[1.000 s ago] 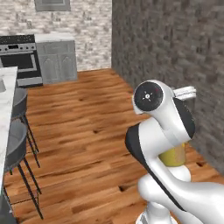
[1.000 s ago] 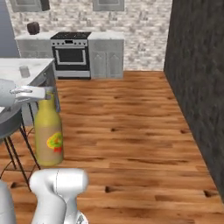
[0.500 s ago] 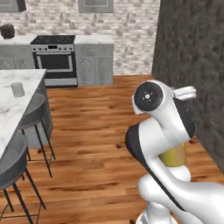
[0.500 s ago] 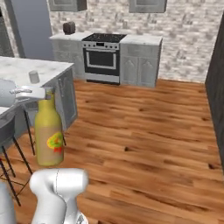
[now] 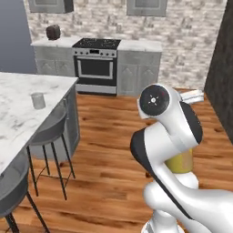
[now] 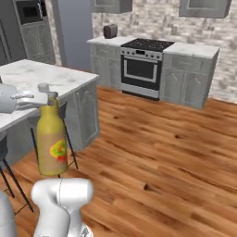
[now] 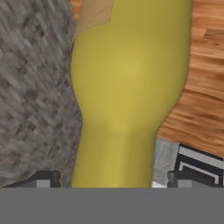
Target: There is a wine glass and glass cup on the dining counter. Place the wine bottle next to the wine glass and the juice bottle next to the glass cup.
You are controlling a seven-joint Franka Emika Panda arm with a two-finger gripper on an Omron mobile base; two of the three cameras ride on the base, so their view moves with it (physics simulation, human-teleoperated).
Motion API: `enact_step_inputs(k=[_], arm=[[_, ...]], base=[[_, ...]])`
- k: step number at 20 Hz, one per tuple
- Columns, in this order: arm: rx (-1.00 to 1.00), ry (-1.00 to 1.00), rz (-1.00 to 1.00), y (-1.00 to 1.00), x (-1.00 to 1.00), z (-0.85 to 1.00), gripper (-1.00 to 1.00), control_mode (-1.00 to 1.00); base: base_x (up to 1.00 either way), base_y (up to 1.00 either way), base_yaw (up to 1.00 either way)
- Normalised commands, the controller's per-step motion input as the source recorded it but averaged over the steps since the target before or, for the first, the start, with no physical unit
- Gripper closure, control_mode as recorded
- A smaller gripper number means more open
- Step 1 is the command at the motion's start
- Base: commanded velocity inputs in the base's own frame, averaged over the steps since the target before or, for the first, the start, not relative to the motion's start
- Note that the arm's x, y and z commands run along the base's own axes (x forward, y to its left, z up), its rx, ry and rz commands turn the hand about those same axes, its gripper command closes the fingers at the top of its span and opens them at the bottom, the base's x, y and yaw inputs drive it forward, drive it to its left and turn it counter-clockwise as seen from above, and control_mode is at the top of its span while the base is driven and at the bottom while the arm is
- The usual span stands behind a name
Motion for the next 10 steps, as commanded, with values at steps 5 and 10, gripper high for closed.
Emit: enact_step_inputs(k=[5,10], arm=[[0.0,0.0,0.0,0.0,0.0,0.0,1.0,1.0],[0.0,0.0,0.0,0.0,0.0,0.0,1.0,1.0]], base=[[1.0,-0.57,0.48],[1.0,-0.56,0.51]])
